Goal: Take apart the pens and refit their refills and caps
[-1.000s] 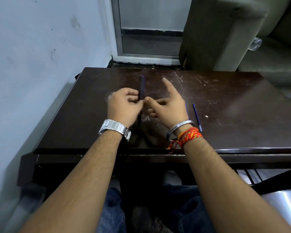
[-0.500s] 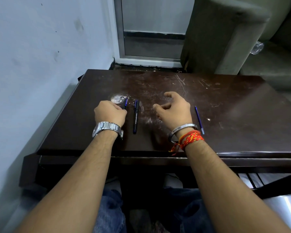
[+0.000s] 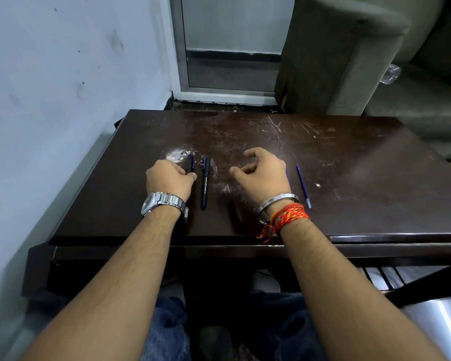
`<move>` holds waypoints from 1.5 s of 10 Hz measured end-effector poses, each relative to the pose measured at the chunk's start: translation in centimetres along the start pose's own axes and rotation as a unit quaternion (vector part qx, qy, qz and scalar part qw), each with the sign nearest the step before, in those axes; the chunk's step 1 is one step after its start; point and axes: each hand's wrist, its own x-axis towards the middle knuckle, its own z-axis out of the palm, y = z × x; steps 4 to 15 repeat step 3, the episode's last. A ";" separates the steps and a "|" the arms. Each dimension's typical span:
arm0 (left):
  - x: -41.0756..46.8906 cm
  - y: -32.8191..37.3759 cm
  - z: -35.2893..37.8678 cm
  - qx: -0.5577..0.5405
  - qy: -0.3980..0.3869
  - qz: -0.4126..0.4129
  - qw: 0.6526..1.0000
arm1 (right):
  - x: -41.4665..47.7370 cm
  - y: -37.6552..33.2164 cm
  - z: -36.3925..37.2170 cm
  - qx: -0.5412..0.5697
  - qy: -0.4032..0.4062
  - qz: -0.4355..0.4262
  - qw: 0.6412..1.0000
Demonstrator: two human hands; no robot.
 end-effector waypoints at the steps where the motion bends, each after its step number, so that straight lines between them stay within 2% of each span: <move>1: 0.1 0.2 -0.3 0.012 -0.003 0.014 1.000 | 0.1 0.1 0.0 0.001 0.001 -0.001 1.000; 3: 0.0 0.6 -1.0 0.020 -0.020 0.022 0.999 | -0.1 -0.4 -0.2 0.027 0.023 0.001 0.999; 15: 0.0 0.6 -1.0 0.020 -0.020 0.022 0.999 | -0.1 -0.4 -0.2 0.027 0.023 0.001 0.999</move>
